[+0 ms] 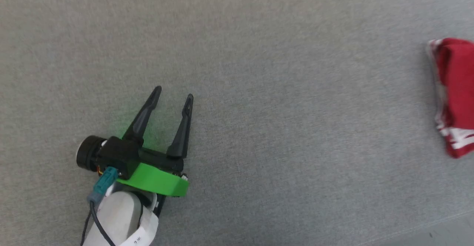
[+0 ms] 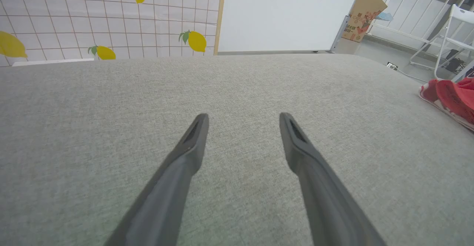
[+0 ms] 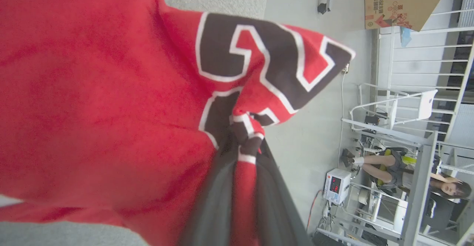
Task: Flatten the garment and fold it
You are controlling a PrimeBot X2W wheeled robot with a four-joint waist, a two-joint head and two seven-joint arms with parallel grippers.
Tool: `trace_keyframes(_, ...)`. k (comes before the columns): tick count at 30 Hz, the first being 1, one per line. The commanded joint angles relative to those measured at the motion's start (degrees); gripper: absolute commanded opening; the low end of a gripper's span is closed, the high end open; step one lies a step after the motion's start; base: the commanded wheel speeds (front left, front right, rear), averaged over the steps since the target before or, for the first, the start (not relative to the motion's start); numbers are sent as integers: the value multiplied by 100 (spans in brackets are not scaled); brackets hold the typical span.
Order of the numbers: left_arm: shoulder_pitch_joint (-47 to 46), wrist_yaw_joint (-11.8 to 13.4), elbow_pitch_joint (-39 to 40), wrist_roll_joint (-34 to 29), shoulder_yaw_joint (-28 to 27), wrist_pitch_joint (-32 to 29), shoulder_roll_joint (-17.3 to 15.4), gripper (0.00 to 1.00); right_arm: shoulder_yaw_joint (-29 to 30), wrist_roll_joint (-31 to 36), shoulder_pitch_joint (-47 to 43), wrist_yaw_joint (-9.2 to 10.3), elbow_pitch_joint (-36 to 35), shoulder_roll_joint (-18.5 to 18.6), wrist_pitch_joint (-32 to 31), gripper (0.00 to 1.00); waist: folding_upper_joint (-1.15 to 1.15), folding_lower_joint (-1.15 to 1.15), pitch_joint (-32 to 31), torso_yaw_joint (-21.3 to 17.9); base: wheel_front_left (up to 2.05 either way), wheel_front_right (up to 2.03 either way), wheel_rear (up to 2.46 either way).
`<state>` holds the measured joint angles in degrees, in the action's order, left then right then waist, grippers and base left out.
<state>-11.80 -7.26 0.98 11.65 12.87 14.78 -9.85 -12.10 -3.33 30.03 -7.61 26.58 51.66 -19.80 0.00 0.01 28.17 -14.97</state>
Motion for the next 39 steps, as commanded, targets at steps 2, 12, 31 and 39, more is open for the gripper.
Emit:
trace_keyframes(2,-153,-23,40,-33,-18,22,-57,100,350,237,12,12,285,-115,338,0,0,-1,447,137,0,0,0)
trace_keyframes(12,-183,-23,3,-25,28,22,-14,100,1172,1035,244,12,1095,-474,1152,0,0,-1,491,335,0,0,0)
trace_keyframes(31,529,-22,-226,161,-484,22,465,100,1088,876,555,12,374,-1128,2057,100,0,-1,-1540,516,0,0,0)
trace_keyframes(39,845,88,-211,-50,-909,22,591,100,1358,329,-101,12,-823,-2204,2562,100,0,-1,-2211,841,0,0,0)
